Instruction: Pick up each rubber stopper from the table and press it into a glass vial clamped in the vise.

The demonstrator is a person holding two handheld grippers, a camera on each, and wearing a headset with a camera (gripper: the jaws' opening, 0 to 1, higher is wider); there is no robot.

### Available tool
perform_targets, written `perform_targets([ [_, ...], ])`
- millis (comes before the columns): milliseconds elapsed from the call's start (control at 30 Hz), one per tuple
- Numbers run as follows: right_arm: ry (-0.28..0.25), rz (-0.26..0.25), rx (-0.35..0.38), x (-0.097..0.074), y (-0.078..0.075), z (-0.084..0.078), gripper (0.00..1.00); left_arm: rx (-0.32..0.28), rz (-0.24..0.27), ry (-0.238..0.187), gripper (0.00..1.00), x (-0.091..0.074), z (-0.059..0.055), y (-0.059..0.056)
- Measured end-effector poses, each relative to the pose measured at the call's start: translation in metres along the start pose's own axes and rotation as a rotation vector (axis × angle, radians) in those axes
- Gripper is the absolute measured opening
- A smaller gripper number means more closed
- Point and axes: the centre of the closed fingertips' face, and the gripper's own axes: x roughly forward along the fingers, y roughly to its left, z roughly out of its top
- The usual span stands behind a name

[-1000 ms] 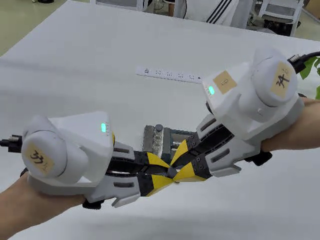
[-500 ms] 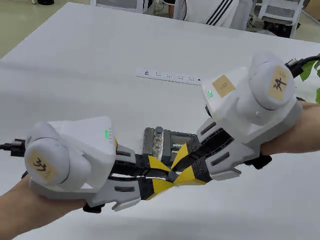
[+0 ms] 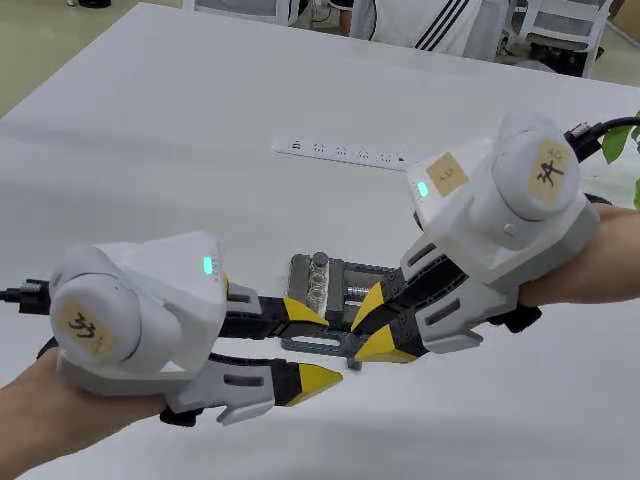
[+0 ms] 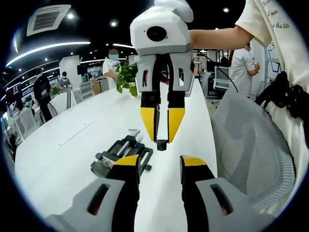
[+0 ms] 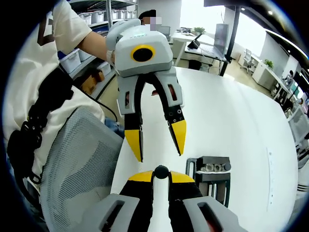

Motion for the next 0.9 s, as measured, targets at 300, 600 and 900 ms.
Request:
perform_targets([
  [300, 0.013, -0.018, 0.028, 0.004, -0.006, -0.007, 0.06, -0.068, 0.097, 0.038, 0.69, -0.007, -0.029, 0.018],
  [600, 0.033, -0.016, 0.041, 0.008, -0.007, -0.015, 0.06, -0.184, 0.174, 0.048, 0.99, -0.020, -0.049, 0.034],
  [900, 0.049, -0.027, 0.041, 0.010, -0.017, -0.020, 0.06, -0.218, 0.193, 0.021, 0.99, -0.027, -0.049, 0.035],
])
